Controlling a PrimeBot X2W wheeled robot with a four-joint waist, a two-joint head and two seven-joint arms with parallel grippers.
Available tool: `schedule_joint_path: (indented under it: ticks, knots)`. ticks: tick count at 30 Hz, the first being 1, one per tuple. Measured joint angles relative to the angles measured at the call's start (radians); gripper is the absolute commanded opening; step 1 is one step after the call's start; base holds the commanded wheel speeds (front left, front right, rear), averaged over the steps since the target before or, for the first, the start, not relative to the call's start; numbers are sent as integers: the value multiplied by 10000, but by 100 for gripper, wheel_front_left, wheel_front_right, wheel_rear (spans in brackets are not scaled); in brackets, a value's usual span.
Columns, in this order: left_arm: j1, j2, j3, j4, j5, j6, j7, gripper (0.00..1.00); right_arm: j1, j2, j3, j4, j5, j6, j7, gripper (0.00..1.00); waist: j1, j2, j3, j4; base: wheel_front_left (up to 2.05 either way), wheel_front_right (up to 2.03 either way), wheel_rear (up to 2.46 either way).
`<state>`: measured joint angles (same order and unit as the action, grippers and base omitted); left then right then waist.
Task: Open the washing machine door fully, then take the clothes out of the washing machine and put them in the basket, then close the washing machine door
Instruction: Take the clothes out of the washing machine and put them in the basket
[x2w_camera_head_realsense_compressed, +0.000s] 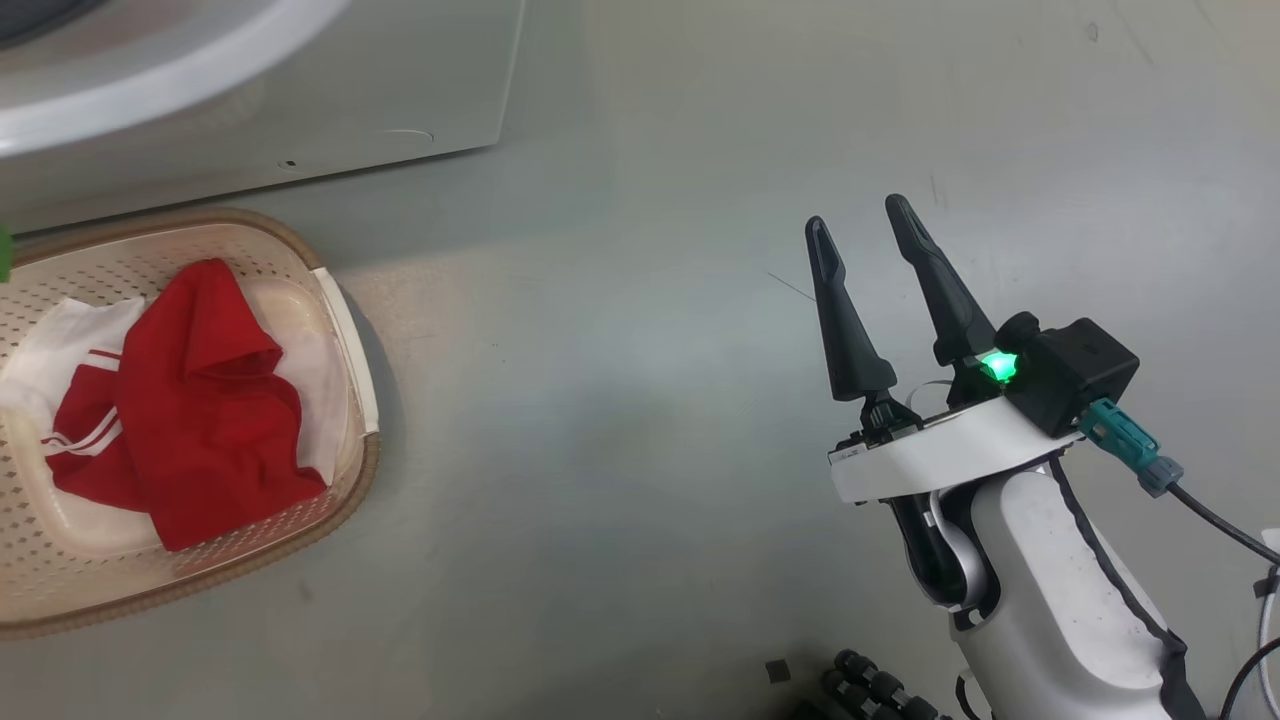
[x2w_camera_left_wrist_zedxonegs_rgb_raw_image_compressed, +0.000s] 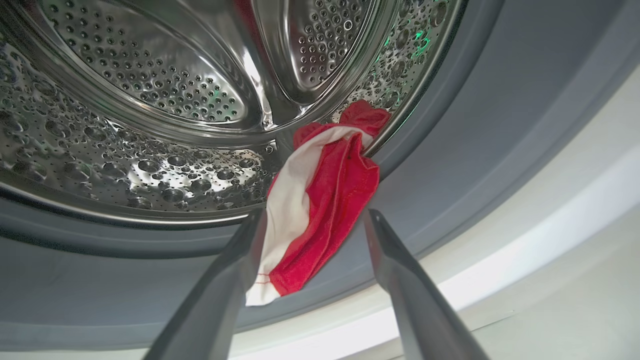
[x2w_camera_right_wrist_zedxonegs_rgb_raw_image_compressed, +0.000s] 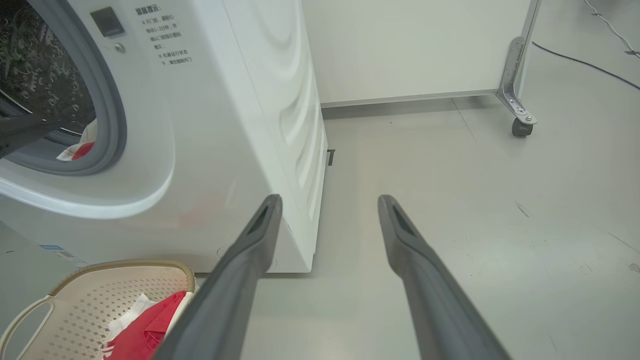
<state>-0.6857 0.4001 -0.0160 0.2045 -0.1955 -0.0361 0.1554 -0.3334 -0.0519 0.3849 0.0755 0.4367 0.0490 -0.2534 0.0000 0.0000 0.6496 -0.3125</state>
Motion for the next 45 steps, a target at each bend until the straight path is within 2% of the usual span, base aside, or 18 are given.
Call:
schedule_joint_path:
  ticks: [15,24,30,45]
  knots:
    - [-1975,226,-98,1563,38,-12,1289,100,-310,23,391,-50,138,-268,0,100,0,0,576,-520,0,0,0]
    - [-2662,176,-186,2290,52,-12,1530,100,-491,27,541,-59,360,-416,0,100,0,0,696,-679,0,0,0]
    - [-3136,-10,-138,2872,-19,134,1707,100,-497,25,631,-58,366,-431,0,100,0,0,761,-738,0,0,0]
    - [-4532,-46,-481,3800,311,136,1837,100,-685,27,876,-61,397,-514,0,100,0,0,982,-861,0,0,0]
